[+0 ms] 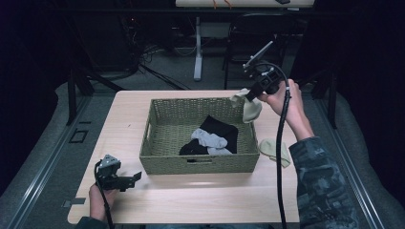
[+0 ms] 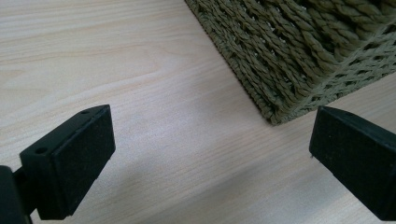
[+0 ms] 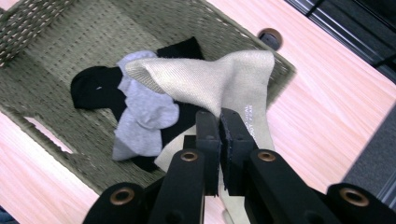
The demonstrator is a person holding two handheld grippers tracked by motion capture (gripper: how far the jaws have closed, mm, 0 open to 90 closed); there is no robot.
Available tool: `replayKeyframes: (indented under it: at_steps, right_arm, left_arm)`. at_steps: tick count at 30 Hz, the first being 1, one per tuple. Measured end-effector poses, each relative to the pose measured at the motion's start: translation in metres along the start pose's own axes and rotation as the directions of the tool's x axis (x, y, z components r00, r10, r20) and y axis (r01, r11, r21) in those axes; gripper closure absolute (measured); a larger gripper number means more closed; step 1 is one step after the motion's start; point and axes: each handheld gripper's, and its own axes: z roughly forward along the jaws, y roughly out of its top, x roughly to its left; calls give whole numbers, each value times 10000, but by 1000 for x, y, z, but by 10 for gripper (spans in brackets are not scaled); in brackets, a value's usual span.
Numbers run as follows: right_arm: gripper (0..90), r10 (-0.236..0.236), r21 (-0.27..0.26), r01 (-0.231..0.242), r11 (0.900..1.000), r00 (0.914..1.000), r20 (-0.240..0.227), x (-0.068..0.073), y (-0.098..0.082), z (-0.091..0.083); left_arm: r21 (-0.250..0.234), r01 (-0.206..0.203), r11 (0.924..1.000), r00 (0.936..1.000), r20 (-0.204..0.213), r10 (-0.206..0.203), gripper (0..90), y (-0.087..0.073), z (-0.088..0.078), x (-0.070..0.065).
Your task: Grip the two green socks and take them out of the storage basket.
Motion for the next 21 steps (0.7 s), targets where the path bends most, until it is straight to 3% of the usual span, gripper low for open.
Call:
replayKeyframes:
  at_steps: [11, 21]
  right_arm:
    - [876, 1037, -186, -1032, 9945, 9941, 303, -39, -38, -15]
    - [875, 1787, -76, -1786, 9839, 9829, 449, -67, -73, -7]
  left_arm:
    - [34, -7, 10000, 10000, -7, 7, 4, 0, 0, 0]
    - [128, -68, 9999, 10000, -24, 68, 4, 1, 0, 0]
